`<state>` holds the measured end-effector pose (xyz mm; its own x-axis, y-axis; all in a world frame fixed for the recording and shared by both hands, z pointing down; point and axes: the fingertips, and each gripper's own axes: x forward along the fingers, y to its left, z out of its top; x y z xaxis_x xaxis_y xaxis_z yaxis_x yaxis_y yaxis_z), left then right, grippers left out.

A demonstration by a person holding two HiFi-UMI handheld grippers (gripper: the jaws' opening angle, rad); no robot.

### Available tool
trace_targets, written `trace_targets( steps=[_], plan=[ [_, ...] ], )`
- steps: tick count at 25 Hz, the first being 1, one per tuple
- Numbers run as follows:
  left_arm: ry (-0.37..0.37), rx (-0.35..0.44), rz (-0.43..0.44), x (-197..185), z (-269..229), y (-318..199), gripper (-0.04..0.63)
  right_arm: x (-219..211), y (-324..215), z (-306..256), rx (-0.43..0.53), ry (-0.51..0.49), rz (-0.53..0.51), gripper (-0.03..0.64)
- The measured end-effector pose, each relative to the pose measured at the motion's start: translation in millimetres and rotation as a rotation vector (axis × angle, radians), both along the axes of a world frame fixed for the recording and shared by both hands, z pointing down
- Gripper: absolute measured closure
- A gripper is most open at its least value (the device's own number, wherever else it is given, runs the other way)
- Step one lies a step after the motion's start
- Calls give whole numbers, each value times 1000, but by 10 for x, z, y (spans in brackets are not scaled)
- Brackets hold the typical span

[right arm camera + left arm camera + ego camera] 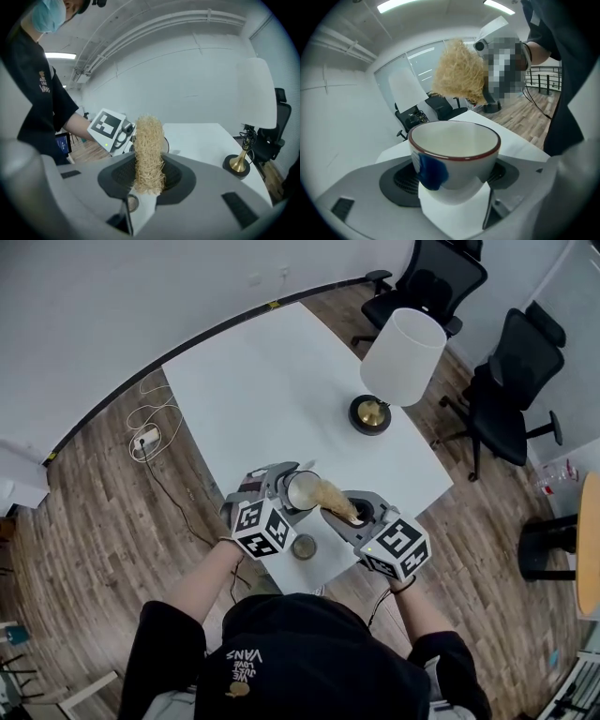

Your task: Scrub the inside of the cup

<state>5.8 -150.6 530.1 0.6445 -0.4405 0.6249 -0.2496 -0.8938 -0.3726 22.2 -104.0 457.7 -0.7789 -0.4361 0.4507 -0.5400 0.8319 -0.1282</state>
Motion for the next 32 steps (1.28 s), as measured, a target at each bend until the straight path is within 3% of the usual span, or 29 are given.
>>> trace_targets(
  steps=[8, 13, 17, 21, 26, 32],
  plan=[
    [-100, 85, -9, -85, -63, 128, 193, 18, 86, 349, -19, 356, -143, 523],
    [-140, 99, -8, -190, -20, 156, 193, -150, 279, 426, 4, 565, -287, 523],
    [-152, 110, 19, -156, 15, 233, 193, -324, 271, 361, 41, 616, -349, 523],
    [-138, 114, 32, -66, 3, 296, 193, -249, 96, 291, 54, 650, -324, 523],
    [-117, 109, 15, -84, -35, 244, 193, -63, 18, 339, 3, 704, -297, 523],
    [-127, 99, 13, -114, 10, 181, 193, -119, 248, 453, -78, 705, -368, 523]
  ],
)
